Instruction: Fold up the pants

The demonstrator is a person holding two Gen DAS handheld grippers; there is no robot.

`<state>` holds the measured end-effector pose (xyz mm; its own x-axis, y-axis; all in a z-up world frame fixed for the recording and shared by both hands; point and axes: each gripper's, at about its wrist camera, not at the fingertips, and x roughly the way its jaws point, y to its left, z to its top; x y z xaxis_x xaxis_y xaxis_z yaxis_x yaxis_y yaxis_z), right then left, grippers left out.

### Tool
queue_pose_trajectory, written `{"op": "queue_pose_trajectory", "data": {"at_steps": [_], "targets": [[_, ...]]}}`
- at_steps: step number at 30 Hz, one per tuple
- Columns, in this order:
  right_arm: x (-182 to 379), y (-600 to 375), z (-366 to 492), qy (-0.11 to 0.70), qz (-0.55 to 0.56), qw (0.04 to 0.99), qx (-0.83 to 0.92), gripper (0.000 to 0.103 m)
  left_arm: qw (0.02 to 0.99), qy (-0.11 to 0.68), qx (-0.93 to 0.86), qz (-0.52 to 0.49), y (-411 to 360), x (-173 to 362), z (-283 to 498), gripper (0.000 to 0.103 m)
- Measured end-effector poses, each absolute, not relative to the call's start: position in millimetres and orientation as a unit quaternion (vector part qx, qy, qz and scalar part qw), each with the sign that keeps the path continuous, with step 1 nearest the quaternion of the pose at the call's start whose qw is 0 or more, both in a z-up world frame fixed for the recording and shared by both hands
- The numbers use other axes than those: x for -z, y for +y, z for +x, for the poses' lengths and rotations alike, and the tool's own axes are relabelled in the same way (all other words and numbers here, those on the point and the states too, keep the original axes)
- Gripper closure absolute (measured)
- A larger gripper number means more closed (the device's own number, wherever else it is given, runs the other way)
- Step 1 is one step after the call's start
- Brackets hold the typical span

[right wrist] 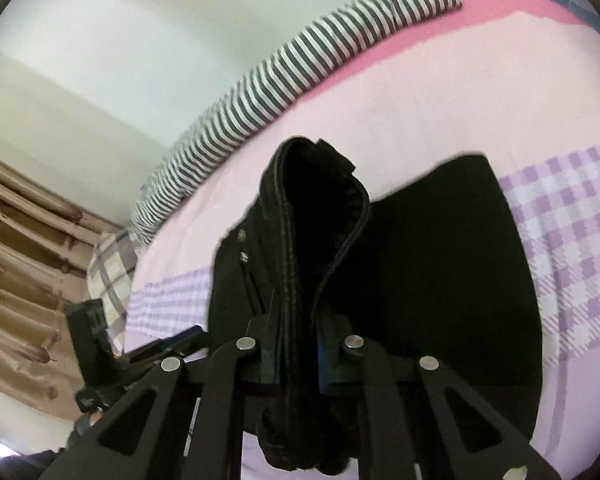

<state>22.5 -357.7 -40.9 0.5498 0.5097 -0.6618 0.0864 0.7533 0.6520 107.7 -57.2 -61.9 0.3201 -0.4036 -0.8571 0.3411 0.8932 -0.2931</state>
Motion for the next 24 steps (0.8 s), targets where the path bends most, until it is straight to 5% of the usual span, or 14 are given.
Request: {"op": "queue_pose_trajectory", "data": {"at_steps": [7, 24], "targets": [[18.5, -385.0, 3.5, 0.437, 0.307, 0.841, -0.086, 0.092, 0.821, 0.514, 0.248, -0.027, -68.1, 41.3, 103.5, 0.067], [85.3, -449.0, 1.4, 0.479, 0.324, 0.815, -0.035, 0.089, 0.811, 0.523, 0.256, 0.052, -123.5, 55.5, 87.5, 0.067]]}}
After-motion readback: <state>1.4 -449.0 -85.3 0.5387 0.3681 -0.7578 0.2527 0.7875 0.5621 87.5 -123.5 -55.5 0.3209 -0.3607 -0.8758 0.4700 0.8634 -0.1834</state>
